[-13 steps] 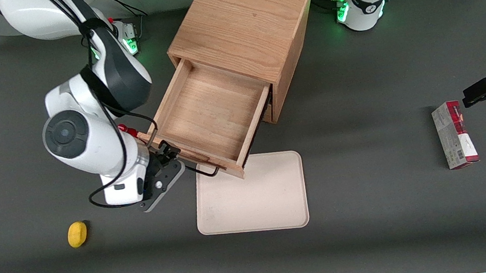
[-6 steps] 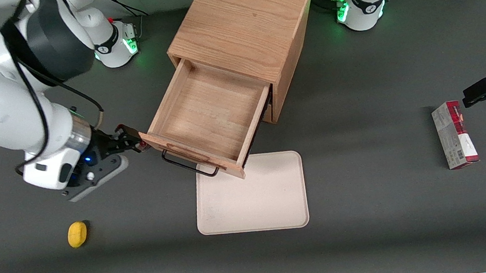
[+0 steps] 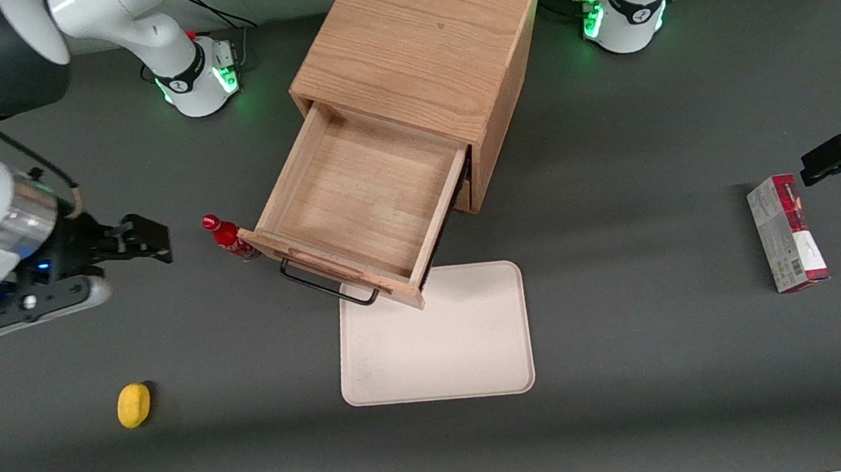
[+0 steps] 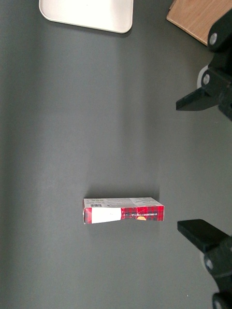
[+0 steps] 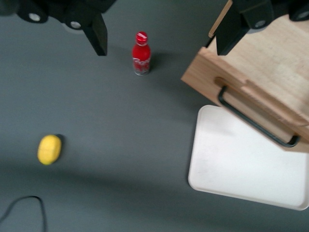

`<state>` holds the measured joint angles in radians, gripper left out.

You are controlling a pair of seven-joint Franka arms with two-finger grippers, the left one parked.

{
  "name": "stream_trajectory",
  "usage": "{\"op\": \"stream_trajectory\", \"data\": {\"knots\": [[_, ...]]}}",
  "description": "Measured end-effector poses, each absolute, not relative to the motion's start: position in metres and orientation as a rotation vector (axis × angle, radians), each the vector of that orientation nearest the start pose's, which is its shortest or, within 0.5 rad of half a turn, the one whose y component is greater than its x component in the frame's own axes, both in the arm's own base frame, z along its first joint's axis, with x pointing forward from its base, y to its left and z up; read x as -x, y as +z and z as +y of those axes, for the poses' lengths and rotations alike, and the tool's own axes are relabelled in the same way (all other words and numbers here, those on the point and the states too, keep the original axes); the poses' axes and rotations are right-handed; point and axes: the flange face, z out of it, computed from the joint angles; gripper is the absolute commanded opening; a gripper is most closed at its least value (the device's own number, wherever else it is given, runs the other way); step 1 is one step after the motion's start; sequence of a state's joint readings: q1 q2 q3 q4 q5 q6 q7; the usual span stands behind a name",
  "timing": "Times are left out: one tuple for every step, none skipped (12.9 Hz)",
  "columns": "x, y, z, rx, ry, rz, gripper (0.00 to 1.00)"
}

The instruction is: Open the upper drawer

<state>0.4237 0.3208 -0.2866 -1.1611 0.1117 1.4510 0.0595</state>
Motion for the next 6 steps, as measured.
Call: {"op": "stream_trajectory", "data": {"knots": [[-0.62, 0.622, 0.119, 3.12, 0.033, -0.123, 1.0], [-0.618, 0.624, 0.102, 3.116, 0.035, -0.087, 1.0], [-0.615, 0.625, 0.085, 3.109, 0.031, -0.048, 1.0], [-0.612, 0.627, 0.066, 3.1, 0.025, -0.007, 1.0], [-0.608, 0.627, 0.05, 3.089, 0.025, 0.027, 1.0], [-0.605, 0.627, 0.036, 3.077, 0.015, 0.054, 1.0]]}}
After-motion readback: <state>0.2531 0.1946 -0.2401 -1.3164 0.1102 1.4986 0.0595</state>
